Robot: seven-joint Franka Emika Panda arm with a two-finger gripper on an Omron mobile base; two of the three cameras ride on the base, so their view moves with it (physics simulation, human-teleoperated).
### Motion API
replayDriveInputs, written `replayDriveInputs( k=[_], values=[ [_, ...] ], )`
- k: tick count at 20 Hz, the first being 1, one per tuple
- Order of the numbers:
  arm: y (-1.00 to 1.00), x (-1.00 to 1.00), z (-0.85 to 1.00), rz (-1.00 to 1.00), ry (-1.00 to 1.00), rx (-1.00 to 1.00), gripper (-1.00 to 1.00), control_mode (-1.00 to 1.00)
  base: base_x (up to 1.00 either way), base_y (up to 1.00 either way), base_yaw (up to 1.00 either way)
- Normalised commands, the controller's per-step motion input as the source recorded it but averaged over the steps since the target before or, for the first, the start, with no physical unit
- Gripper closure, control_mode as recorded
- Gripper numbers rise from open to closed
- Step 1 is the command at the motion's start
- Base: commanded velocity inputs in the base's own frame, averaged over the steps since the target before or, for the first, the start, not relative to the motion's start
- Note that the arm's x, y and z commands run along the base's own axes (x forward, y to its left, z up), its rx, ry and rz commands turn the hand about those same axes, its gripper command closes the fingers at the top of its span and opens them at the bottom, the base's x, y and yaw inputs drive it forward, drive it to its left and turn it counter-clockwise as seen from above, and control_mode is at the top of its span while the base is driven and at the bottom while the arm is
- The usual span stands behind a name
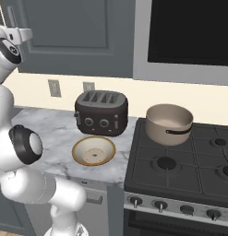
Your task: Open the cabinet and move the ladle to the pot. Then close the cabinet.
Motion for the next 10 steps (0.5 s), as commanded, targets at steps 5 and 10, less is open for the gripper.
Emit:
replayDriveInputs(
  k=[5,10],
  values=[
    [0.00,-0.22,-0.01,0.00,0.00,0.00,1.00,-1.00,0.00,0.00,0.00],
    [-0.04,-0.38,0.00,0.02,0.00,0.00,1.00,-1.00,0.00,0.00,0.00]
  ],
)
